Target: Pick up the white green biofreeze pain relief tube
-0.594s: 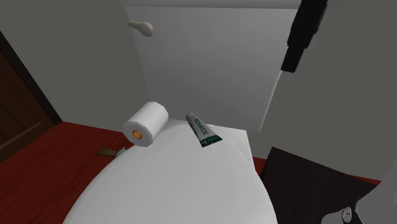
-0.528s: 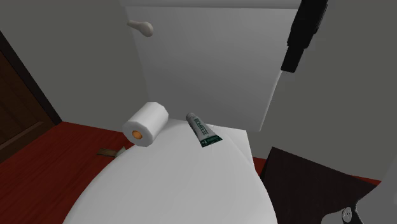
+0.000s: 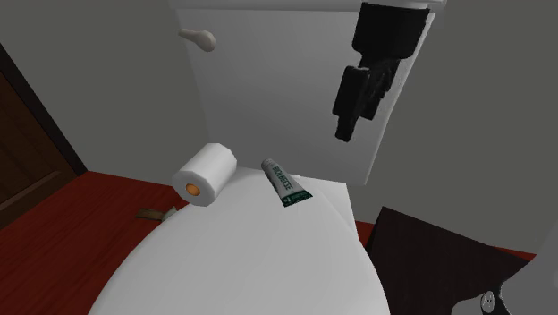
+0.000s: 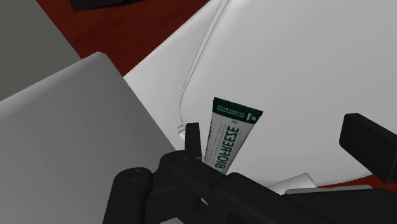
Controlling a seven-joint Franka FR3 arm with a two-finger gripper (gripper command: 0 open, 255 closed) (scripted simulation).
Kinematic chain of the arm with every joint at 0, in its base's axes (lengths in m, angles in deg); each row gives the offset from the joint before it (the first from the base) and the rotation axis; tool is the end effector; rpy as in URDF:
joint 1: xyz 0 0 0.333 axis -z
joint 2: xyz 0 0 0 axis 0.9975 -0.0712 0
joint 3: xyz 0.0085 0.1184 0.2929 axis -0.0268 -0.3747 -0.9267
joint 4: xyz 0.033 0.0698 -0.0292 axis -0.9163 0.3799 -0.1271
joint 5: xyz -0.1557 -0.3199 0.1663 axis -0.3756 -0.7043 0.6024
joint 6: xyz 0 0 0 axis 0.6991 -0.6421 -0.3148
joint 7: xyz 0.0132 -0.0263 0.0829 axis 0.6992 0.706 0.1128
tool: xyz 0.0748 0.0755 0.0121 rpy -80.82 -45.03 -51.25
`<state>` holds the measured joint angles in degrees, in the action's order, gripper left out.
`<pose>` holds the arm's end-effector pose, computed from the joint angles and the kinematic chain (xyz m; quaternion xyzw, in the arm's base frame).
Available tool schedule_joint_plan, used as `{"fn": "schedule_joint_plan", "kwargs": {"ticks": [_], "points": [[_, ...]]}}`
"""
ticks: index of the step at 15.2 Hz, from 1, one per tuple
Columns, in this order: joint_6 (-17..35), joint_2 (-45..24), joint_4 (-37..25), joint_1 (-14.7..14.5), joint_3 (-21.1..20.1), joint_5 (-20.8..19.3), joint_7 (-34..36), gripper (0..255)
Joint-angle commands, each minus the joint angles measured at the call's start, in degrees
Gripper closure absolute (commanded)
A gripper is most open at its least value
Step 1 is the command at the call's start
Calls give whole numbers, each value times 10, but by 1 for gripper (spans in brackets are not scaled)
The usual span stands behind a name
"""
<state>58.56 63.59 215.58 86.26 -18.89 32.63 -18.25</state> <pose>0.3404 -0.0078 0.5347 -0.9962 0.0781 -0.0362 0.0094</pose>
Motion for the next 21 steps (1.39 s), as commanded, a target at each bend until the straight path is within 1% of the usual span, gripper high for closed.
{"fn": "schedule_joint_plan", "kwargs": {"ticks": [1,8,12,15,16,21], "points": [[57,-26,21,5,-8,1,22,0],[229,-148,44,27,-35,-8,99,0],[319,-234,34,44,-49,-24,149,0],[380,-302,16,59,-58,-47,194,0],[381,-304,16,59,-58,-48,195,0],[424,-332,31,61,-60,-57,203,0]]}}
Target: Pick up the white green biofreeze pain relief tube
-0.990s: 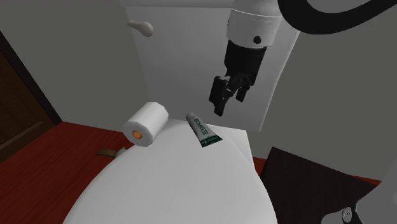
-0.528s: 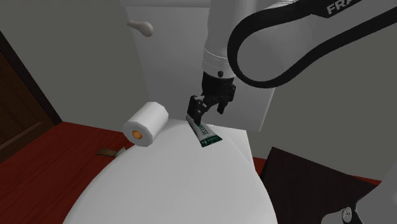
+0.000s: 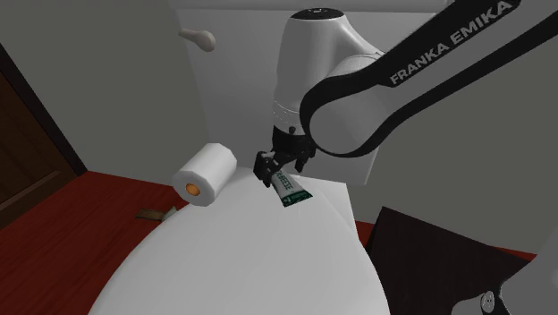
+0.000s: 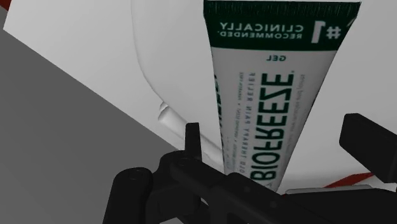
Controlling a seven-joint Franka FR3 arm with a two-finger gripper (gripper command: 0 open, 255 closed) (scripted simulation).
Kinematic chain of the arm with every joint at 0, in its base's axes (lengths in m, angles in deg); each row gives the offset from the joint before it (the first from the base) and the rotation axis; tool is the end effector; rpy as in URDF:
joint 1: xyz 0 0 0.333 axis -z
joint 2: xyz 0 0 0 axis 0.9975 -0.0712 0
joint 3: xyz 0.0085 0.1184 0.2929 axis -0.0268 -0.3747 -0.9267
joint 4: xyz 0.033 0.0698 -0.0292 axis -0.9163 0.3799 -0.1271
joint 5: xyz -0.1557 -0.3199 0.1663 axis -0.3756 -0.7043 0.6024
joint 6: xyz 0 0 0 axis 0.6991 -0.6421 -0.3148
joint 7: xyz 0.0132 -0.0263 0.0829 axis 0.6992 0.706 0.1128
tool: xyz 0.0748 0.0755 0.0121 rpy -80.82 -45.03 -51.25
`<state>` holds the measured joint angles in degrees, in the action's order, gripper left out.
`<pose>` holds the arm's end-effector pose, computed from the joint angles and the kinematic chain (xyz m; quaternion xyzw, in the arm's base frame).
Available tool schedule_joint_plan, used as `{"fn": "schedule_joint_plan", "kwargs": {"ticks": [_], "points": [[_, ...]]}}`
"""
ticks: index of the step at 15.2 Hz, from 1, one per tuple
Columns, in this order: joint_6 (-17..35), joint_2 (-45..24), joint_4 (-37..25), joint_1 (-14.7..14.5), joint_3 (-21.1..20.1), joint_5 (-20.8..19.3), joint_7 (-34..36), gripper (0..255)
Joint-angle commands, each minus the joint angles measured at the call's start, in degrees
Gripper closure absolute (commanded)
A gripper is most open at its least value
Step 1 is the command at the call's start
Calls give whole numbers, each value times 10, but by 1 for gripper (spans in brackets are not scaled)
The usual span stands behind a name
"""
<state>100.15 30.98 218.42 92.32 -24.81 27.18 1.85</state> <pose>0.4642 -0.0102 0.3492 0.9713 -0.2177 0.0952 0.0137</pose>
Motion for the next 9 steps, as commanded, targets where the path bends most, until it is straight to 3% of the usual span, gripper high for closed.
{"fn": "schedule_joint_plan", "kwargs": {"ticks": [1,4,5,9], "points": [[17,-12,5,1,-1,-4,4,0],[31,-22,9,2,-1,-8,8,0],[31,-22,9,2,-1,-8,7,255],[31,-22,9,2,-1,-8,7,255]]}}
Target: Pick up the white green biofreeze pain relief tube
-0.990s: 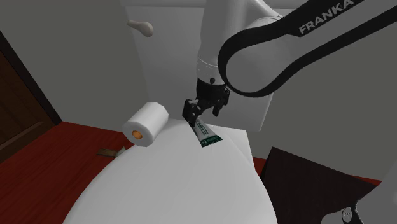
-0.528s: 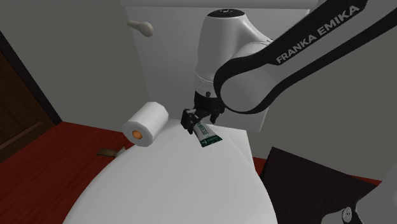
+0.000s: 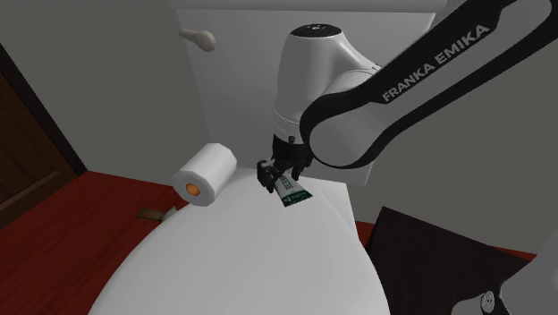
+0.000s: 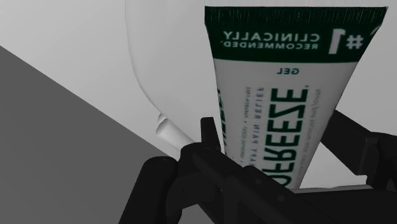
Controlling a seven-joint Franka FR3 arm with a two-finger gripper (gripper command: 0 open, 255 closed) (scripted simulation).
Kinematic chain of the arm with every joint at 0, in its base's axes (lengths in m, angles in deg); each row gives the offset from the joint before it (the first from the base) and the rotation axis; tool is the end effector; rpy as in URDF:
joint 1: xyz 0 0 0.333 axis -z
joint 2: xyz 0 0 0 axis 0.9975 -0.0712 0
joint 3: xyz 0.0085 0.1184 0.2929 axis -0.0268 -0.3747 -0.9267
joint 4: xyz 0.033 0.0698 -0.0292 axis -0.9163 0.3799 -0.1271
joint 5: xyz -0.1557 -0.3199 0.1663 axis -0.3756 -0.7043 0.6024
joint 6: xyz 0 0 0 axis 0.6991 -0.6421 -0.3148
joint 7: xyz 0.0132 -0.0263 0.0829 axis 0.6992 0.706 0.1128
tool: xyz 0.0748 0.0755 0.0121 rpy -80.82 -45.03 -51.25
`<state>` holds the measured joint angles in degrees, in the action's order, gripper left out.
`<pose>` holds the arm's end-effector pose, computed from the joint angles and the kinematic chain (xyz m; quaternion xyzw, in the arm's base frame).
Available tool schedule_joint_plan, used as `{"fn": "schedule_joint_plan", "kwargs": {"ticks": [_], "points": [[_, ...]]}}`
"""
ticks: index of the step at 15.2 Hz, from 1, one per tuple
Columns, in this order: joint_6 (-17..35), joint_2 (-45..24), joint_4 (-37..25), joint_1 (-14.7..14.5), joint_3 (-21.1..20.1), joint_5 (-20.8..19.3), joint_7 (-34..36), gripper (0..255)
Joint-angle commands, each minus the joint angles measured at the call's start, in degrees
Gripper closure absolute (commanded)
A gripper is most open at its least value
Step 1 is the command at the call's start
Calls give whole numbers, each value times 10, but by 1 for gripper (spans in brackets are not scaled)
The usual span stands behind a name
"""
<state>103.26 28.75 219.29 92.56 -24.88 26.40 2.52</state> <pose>0.4644 -0.0106 0.3304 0.9712 -0.2179 0.0955 0.0136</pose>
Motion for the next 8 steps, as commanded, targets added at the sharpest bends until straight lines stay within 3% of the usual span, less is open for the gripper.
{"fn": "schedule_joint_plan", "kwargs": {"ticks": [1,8], "points": [[0,0,0,0,0,0,0,255],[-26,19,-8,-2,0,7,-5,255]]}}
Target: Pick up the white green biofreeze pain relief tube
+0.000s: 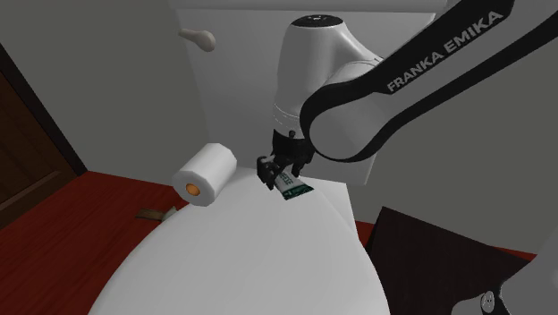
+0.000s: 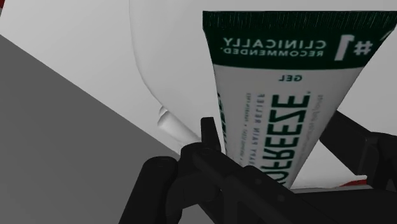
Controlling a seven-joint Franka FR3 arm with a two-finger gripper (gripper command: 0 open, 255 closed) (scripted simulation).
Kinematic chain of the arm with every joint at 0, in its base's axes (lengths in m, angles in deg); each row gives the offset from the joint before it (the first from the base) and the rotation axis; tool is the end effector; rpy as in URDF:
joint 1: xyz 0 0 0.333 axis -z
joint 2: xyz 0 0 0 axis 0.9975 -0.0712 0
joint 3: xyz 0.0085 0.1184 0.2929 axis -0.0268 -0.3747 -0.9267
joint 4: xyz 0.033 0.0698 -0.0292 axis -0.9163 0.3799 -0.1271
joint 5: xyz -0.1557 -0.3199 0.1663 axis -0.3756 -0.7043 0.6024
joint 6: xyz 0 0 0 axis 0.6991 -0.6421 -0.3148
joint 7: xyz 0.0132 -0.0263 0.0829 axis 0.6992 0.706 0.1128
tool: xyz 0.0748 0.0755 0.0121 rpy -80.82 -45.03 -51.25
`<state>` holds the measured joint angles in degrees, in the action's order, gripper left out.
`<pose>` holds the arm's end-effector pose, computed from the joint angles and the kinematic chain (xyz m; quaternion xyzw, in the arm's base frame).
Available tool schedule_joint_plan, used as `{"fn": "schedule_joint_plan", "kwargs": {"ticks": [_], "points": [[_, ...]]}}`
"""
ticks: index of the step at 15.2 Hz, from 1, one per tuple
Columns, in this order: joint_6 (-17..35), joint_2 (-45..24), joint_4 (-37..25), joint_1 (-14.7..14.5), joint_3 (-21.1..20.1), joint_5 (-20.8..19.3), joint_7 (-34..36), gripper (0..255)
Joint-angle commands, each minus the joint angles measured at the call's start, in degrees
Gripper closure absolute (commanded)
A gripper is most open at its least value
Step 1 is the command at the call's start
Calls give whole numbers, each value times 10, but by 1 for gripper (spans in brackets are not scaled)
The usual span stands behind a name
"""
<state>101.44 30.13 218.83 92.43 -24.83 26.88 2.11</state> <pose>0.4641 -0.0106 0.3416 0.9712 -0.2180 0.0956 0.0137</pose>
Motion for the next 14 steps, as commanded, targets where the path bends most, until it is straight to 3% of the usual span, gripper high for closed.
{"fn": "schedule_joint_plan", "kwargs": {"ticks": [1,14], "points": [[-17,11,-6,-1,0,4,-3,255],[-112,67,-46,-6,3,19,-18,255]]}}
